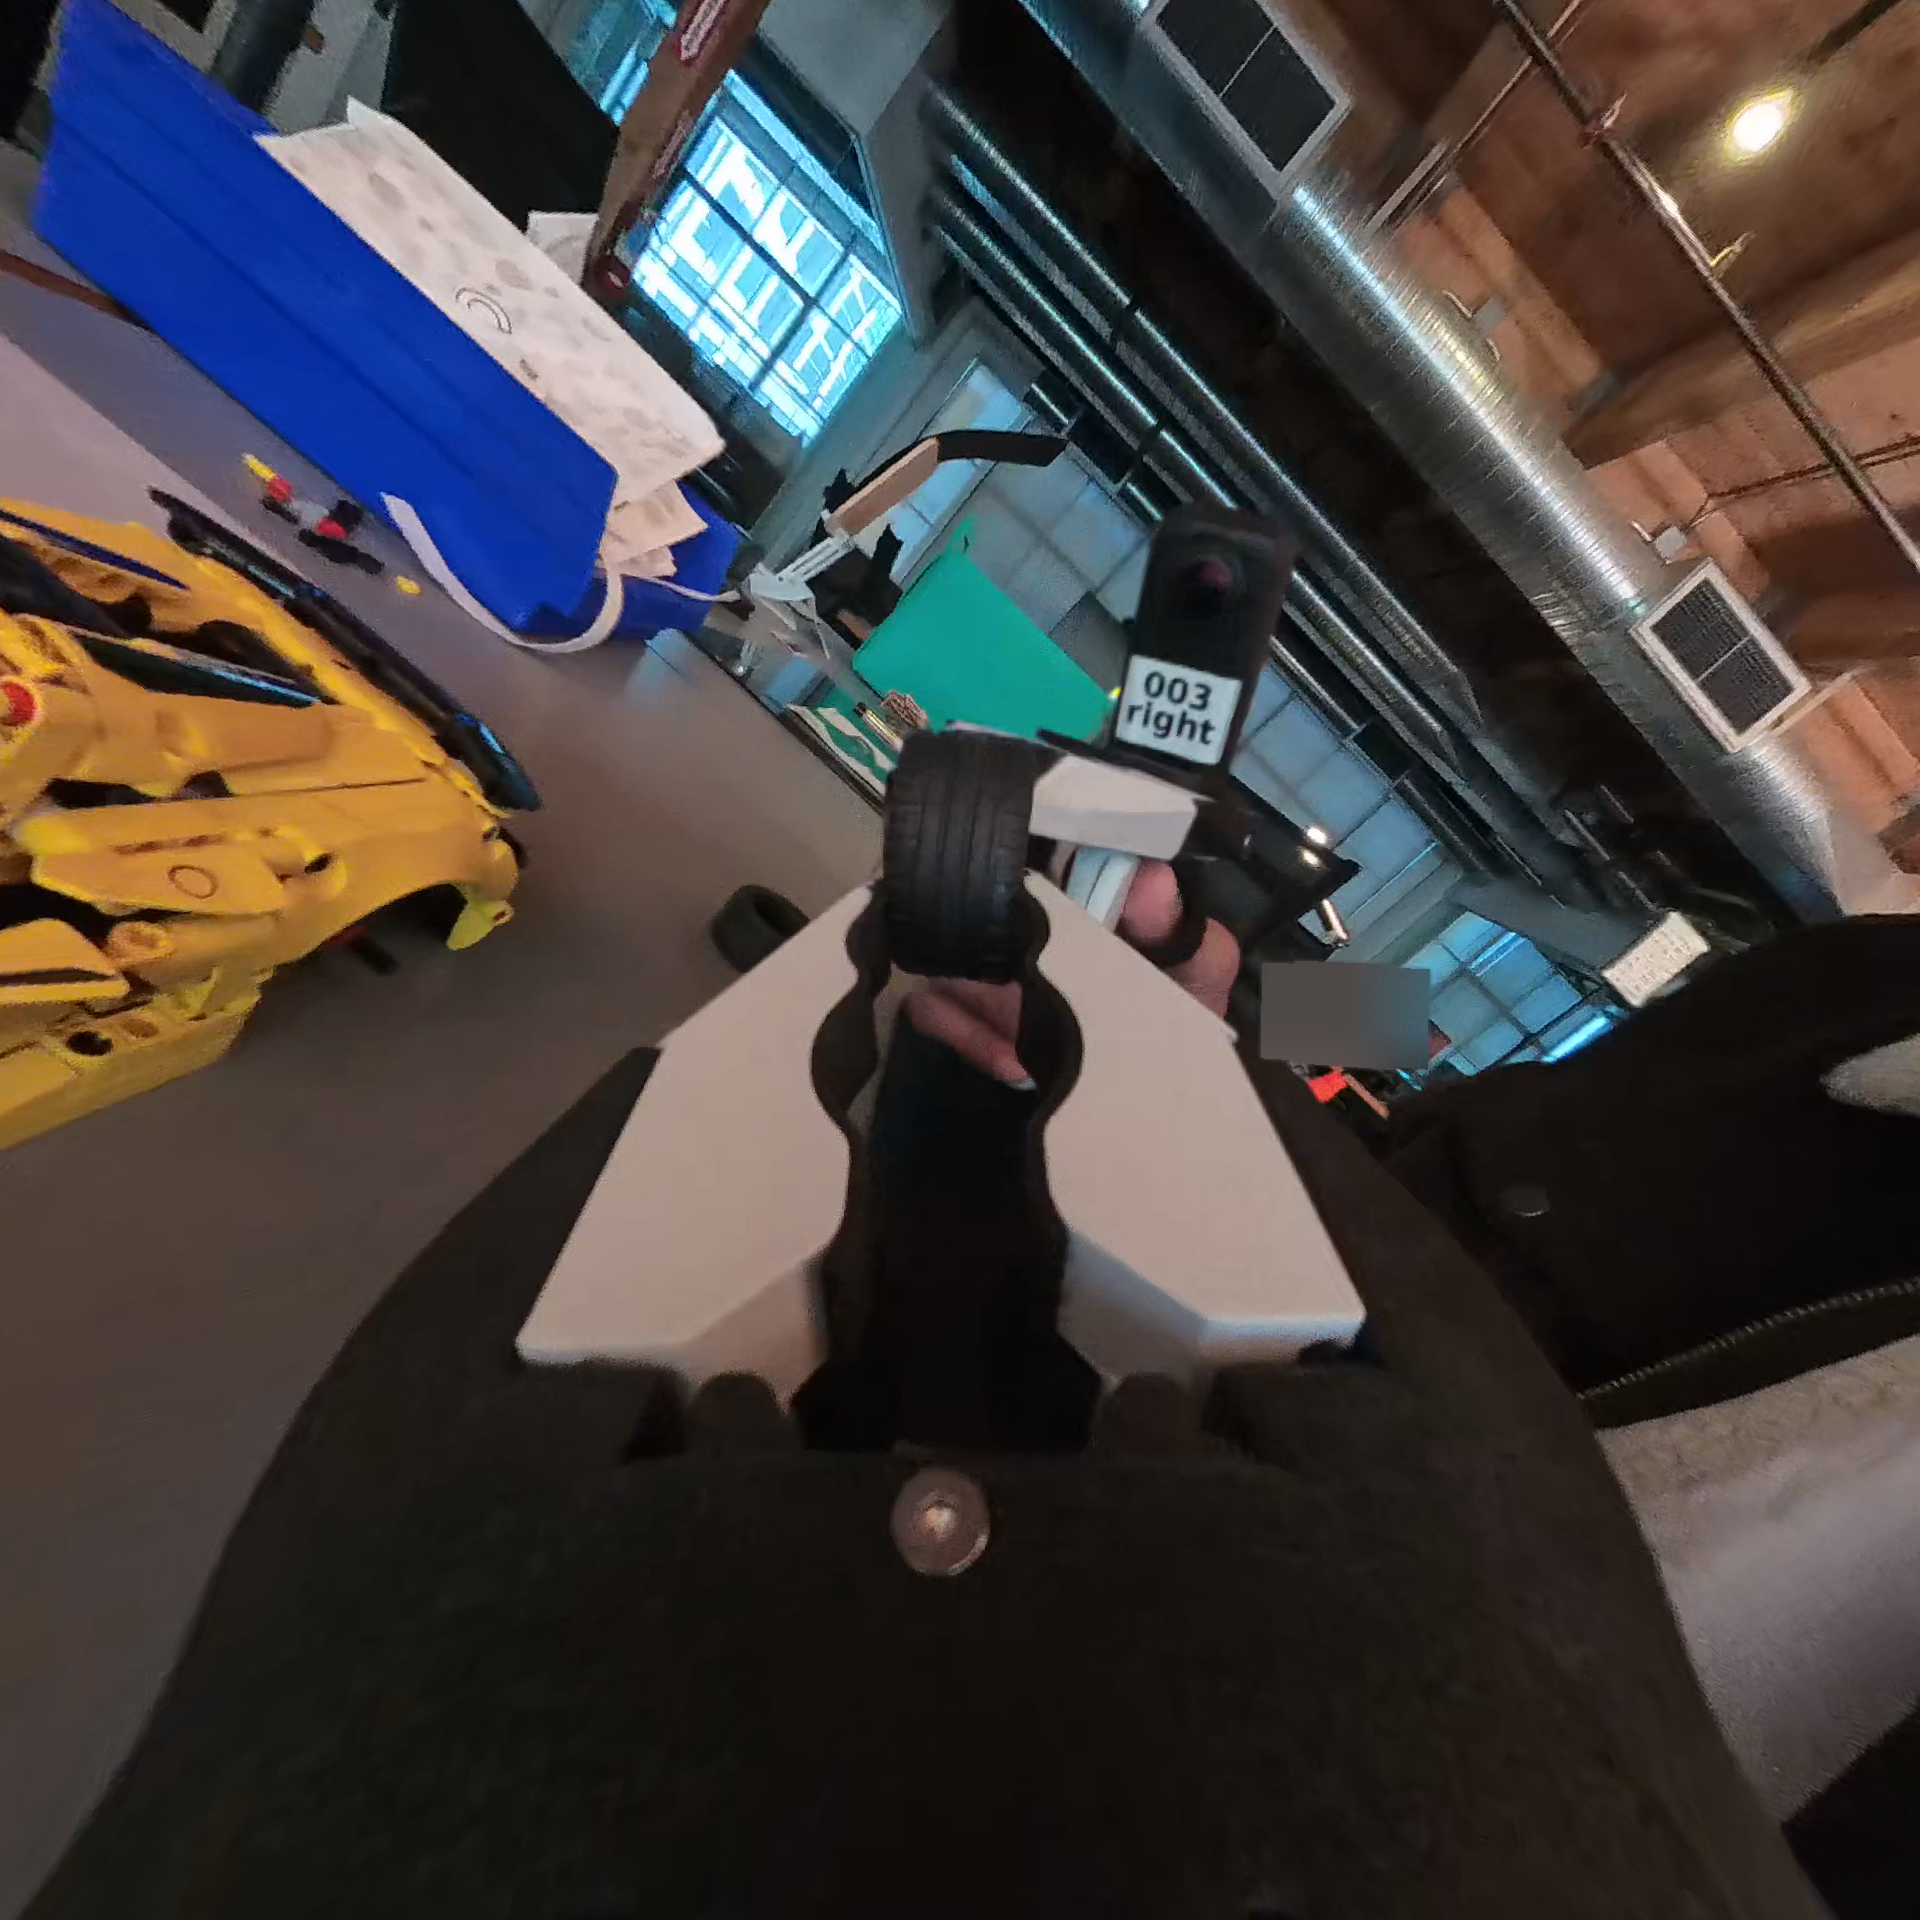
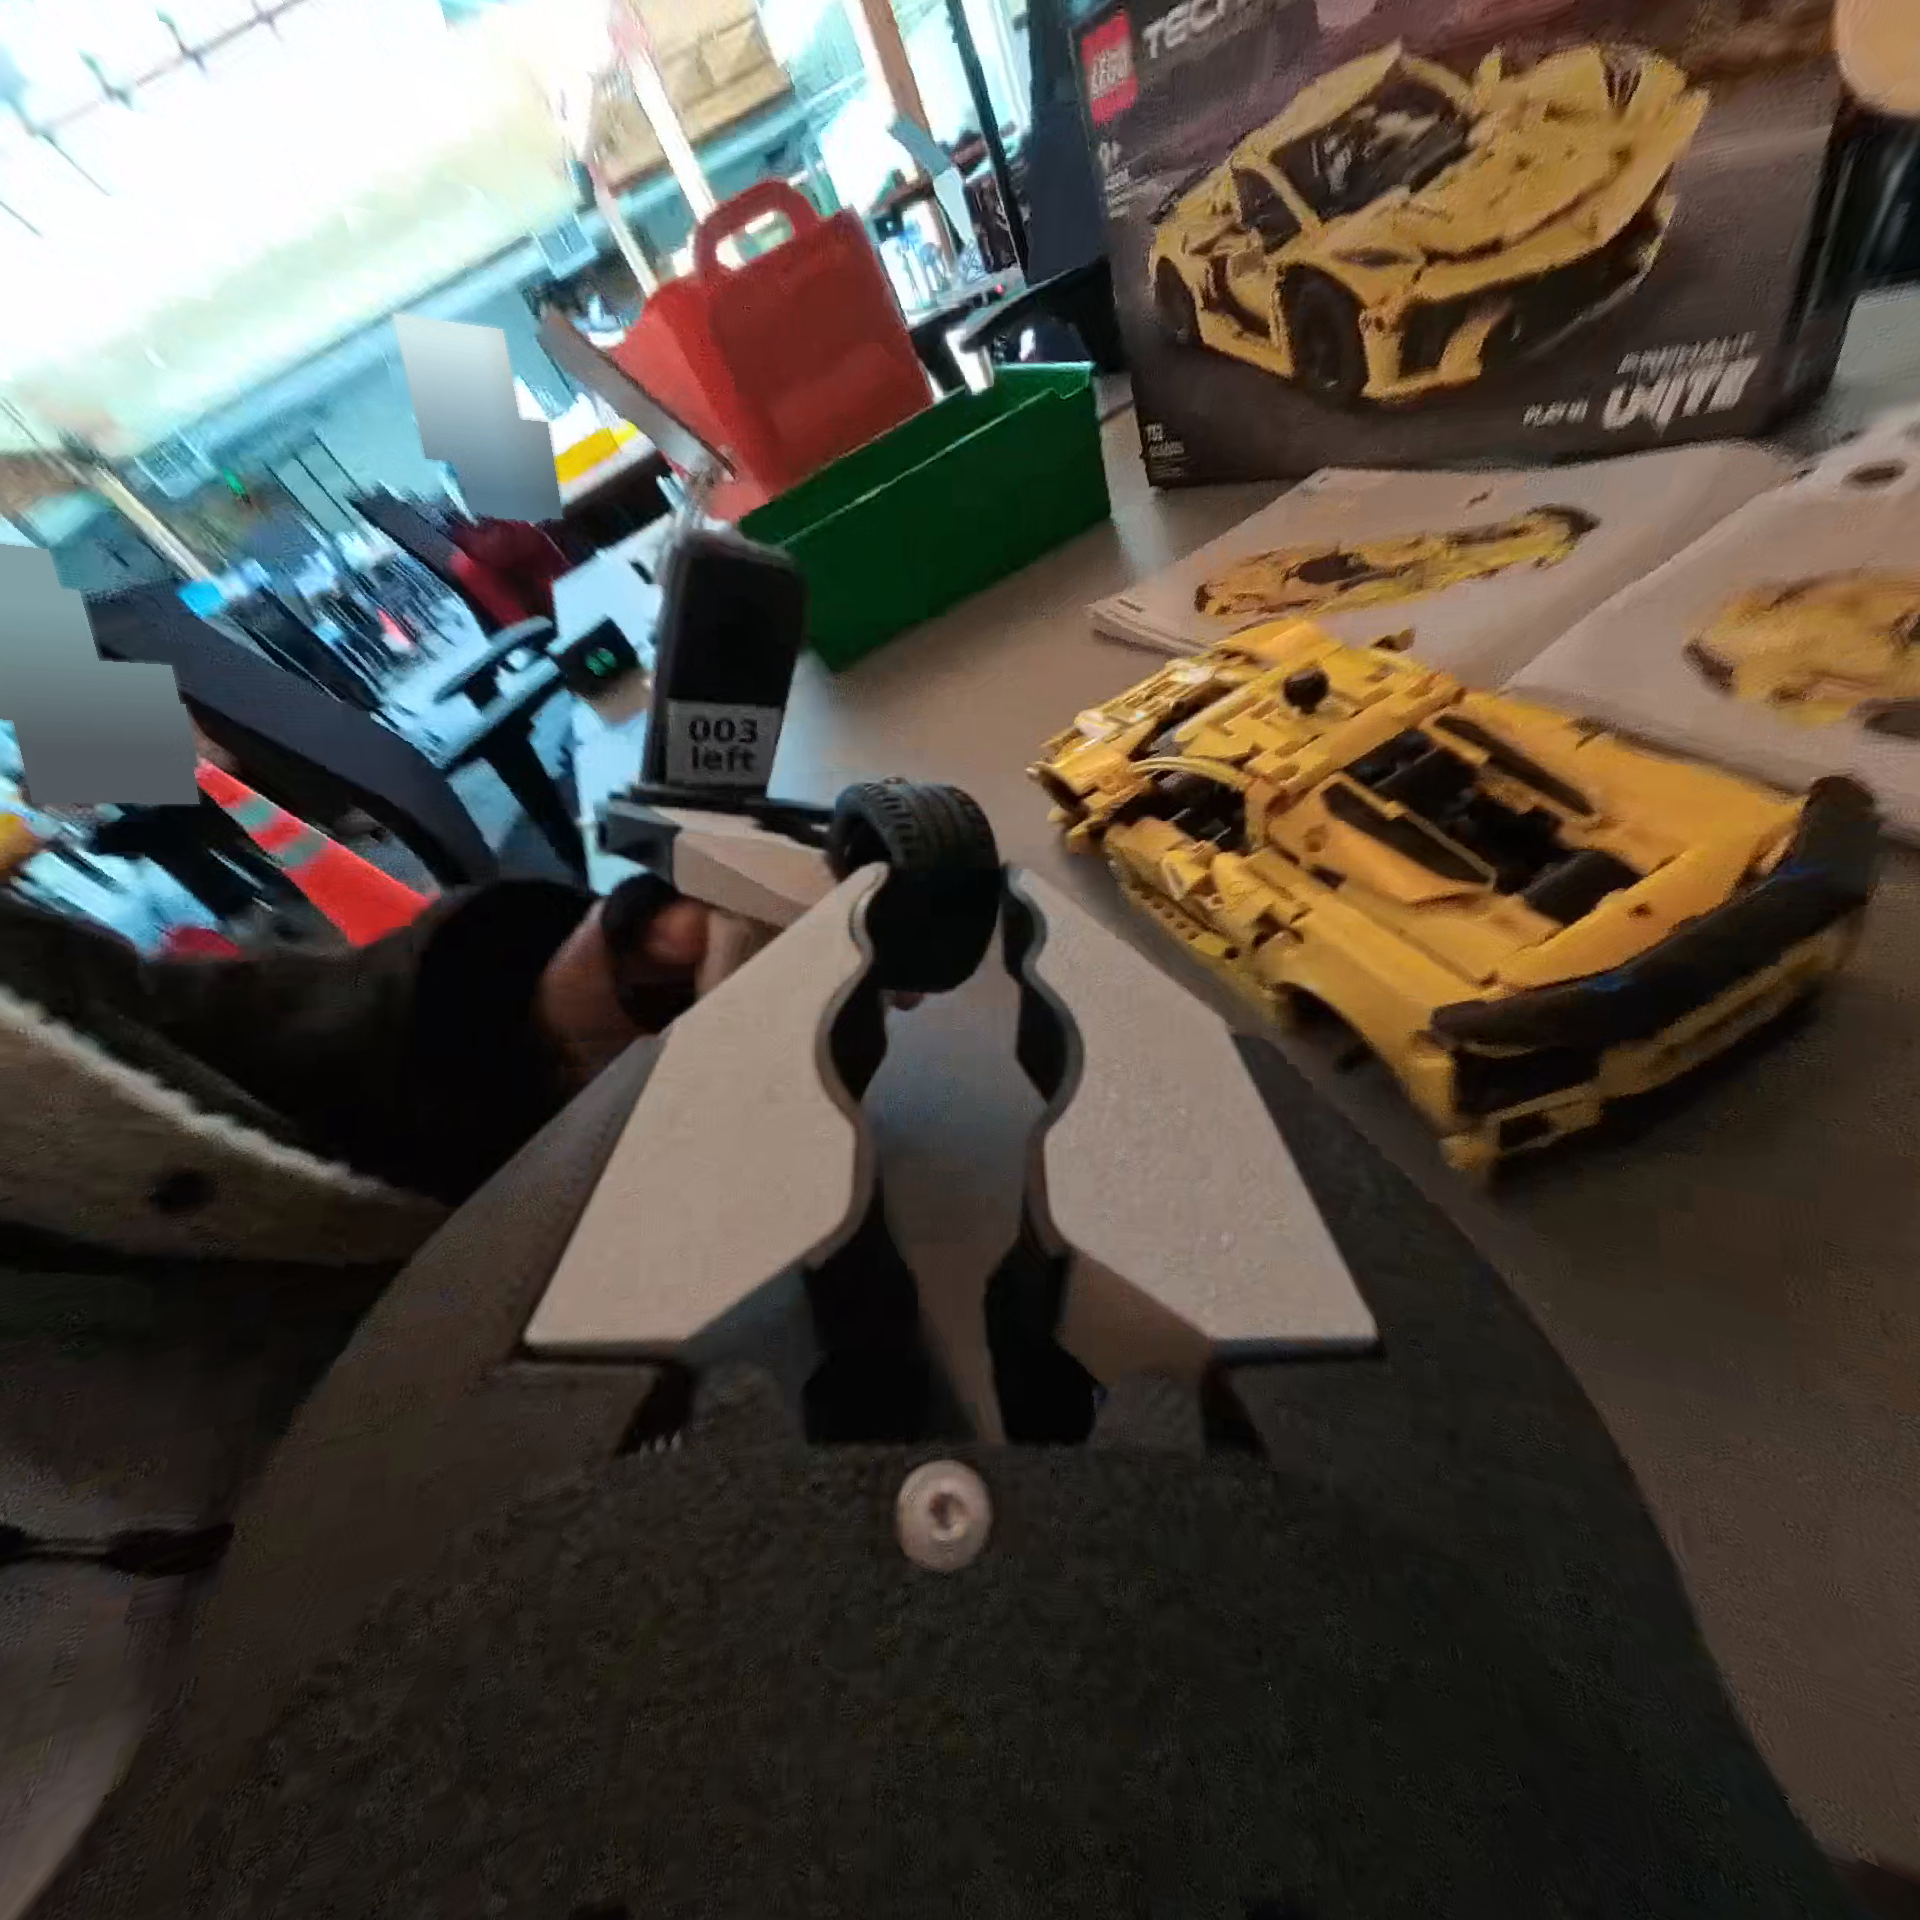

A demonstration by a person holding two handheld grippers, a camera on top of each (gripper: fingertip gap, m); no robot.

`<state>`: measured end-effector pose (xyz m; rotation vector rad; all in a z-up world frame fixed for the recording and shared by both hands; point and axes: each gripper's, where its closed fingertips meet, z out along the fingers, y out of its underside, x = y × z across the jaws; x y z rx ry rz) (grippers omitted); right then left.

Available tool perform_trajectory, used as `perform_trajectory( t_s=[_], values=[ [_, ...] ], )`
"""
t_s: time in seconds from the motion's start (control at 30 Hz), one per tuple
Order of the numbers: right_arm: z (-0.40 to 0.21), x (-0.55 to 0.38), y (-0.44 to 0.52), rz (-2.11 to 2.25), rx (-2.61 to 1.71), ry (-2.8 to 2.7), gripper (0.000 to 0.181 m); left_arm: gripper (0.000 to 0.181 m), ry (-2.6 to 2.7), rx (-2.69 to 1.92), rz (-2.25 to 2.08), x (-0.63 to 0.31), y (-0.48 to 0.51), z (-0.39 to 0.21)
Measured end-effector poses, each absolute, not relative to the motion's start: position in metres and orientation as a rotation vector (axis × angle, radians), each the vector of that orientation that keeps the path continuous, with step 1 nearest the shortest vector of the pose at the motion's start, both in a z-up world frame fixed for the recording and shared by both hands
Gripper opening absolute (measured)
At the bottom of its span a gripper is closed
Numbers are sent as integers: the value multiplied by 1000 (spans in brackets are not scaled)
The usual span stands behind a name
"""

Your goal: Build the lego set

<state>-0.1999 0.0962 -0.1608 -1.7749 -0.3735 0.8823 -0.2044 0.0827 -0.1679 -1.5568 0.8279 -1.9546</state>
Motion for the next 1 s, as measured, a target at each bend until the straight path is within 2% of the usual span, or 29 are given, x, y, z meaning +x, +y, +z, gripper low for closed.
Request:
perform_trajectory(
  t_s=[0.23,0.33,0.47,0.57,0.67,0.93,1.0],
  values=[
    [-163,-199,92,842,-1691,-502,20,22,843,-1613,-2082,-202,78,-173],
    [-167,-195,96,670,-1672,-571,20,22,826,-1661,-2090,-200,80,-178],
    [-170,-188,102,402,-1670,-643,31,22,821,-1699,-2057,-199,83,-183],
    [-172,-189,101,321,-1678,-695,26,22,832,-1714,-2016,-198,84,-185],
    [-175,-194,97,363,-1682,-735,15,23,851,-1722,-1978,-197,84,-187],
    [-178,-189,93,330,-1749,-760,20,22,885,-1727,-1945,-196,81,-189],
    [-176,-191,88,446,-1780,-723,18,22,903,-1701,-1959,-196,78,-187]
  ],
)
